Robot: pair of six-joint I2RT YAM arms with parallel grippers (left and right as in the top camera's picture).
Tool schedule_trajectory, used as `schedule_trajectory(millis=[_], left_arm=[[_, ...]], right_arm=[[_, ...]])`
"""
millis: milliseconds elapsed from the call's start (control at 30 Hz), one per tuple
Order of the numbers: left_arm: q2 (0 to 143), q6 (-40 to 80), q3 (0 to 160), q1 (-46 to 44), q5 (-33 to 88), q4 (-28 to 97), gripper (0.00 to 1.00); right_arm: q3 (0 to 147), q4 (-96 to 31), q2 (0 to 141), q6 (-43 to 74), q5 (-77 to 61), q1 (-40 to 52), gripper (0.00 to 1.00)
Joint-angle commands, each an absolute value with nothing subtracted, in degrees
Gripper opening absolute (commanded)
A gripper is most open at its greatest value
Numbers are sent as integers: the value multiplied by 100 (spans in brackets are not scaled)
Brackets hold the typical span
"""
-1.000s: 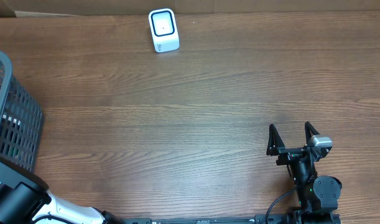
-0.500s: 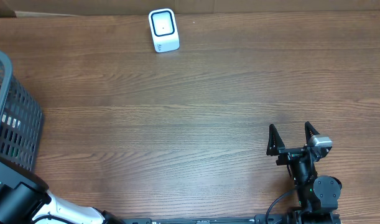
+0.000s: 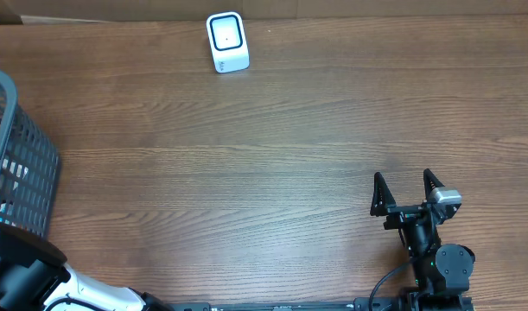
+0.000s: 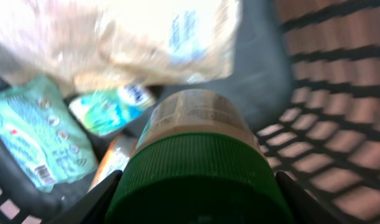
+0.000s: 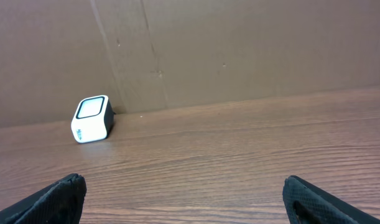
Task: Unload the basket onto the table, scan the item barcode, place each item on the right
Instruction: 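Grasp the green-capped jar in the basket with the left gripper, then carry the green-capped jar out and set it on the table center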
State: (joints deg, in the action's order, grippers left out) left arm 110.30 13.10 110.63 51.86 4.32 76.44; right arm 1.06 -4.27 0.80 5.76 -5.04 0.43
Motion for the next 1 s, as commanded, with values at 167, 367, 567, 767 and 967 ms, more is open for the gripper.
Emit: schedule_trajectory(millis=[167,367,567,767,967], left_arm=[[10980,1286,13454,5172,1719,8287,50],[10912,1282,14995,5122,3044,8801,49],[10582,965,15657,4602,3284,9439,49],[10392,659,15607,3570,3022,9679,50],[10392,659,15277,2276,2593,9682,49]], right_arm=[[38,-397,16,572,-456,62,100],[38,-397,16,572,-456,62,100],[38,-397,16,572,-454,62,100],[38,-397,16,572,-456,62,100],[38,-397,16,572,-456,62,100]])
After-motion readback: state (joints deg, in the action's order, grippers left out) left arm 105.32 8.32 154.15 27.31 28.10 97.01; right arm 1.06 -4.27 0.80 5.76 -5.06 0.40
